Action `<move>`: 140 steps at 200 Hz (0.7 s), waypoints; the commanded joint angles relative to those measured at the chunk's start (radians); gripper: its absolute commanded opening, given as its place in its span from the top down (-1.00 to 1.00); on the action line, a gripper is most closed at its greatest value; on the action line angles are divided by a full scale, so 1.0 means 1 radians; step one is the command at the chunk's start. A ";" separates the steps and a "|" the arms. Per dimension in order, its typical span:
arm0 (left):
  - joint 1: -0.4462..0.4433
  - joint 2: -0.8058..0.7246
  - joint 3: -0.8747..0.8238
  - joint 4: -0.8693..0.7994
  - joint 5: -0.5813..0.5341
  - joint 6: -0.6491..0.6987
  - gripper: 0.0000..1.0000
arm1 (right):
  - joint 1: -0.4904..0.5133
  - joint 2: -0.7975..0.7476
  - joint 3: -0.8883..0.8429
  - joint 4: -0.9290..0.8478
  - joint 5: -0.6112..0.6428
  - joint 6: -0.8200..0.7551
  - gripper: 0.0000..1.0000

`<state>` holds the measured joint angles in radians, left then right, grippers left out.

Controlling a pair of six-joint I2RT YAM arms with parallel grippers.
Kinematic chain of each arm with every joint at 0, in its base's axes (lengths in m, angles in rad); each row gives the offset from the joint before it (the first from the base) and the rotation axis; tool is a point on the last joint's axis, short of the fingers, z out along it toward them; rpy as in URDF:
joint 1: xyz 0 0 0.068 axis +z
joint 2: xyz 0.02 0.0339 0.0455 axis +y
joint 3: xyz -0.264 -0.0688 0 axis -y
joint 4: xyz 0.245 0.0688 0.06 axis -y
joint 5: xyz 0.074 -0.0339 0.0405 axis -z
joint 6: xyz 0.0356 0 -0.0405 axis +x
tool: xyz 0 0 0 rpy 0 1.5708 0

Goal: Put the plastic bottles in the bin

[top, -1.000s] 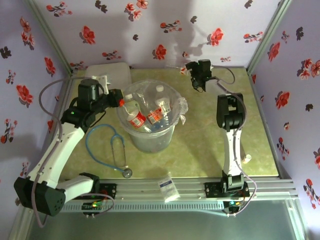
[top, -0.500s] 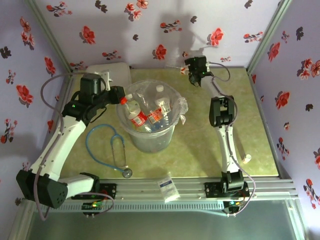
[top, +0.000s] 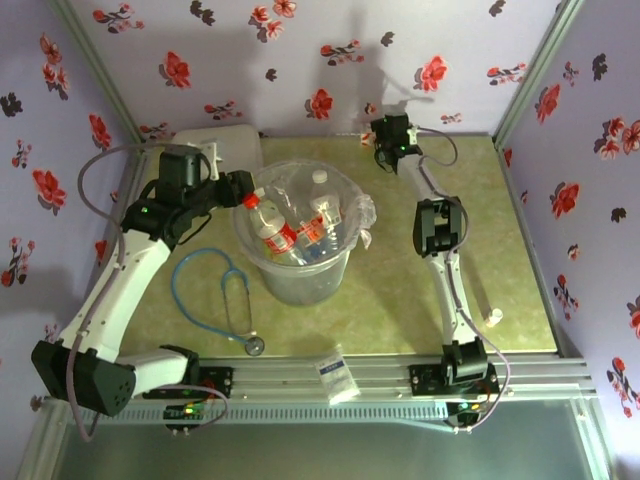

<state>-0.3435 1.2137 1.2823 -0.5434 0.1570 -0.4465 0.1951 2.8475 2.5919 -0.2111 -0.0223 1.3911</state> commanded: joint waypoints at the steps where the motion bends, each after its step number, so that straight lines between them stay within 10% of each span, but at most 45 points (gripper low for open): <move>1: -0.003 0.002 0.029 -0.016 -0.011 -0.009 -0.07 | -0.006 0.026 -0.109 -0.003 -0.007 -0.007 -0.23; 140: -0.004 0.010 0.033 -0.002 -0.025 0.004 -0.18 | -0.155 -0.862 -1.252 0.395 -0.018 -0.330 0.03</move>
<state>-0.3431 1.2201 1.2881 -0.5568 0.1387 -0.4461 0.0322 2.1551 1.4670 0.1291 -0.0437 1.1725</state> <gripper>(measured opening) 0.584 0.493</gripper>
